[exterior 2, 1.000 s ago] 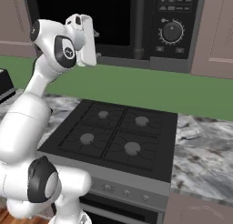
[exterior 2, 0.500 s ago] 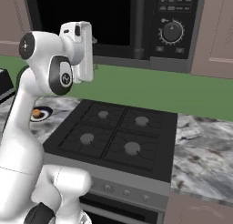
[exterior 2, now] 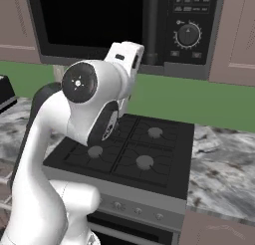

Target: Remove the tangerine from the bowl and place it on the small plate. Then place the bowl with only the shrimp in the microwave, close the door, and press the start button to microwave the shrimp.

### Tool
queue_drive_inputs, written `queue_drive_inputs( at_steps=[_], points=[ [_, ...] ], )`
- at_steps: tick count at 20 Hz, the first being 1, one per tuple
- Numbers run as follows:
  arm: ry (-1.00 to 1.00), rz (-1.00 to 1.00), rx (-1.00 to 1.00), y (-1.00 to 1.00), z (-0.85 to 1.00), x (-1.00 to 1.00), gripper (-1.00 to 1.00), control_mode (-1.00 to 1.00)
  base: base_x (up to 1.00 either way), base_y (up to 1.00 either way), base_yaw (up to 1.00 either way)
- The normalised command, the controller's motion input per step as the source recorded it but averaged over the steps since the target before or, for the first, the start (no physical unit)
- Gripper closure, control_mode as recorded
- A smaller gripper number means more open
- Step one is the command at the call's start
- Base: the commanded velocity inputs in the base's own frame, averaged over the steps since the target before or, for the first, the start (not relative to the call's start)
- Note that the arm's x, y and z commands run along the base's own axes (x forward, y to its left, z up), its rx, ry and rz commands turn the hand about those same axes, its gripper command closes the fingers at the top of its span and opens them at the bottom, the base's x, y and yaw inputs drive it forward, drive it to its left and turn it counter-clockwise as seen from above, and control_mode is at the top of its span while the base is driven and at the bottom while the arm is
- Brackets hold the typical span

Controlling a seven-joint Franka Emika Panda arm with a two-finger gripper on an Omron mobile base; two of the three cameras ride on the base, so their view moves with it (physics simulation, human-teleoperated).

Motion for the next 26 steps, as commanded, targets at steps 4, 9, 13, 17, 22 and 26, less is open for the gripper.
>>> queue_drive_inputs(
  at_steps=[4, 9, 13, 17, 22, 26],
  points=[
    [-0.11, 0.11, 0.23, -0.39, 0.0, 0.04, -1.0, -1.0, 0.0, 0.0, 0.0],
    [-0.07, 0.06, 0.05, 0.0, 0.0, 0.26, -1.0, -1.0, 0.0, 0.0, 0.0],
    [0.0, 0.05, 0.0, 0.21, -0.18, 0.44, -1.0, -1.0, 0.0, 0.0, 0.0],
    [0.0, 0.06, 0.01, 0.03, -0.08, 0.51, -1.0, -1.0, 0.0, 0.0, 0.0],
    [0.0, 0.08, 0.09, -0.3, -0.06, 0.53, -1.0, -1.0, 0.0, 0.0, 0.0],
    [0.0, 0.08, 0.12, -0.5, -0.01, 0.46, -1.0, -1.0, 0.0, 0.0, 0.0]
  ],
)
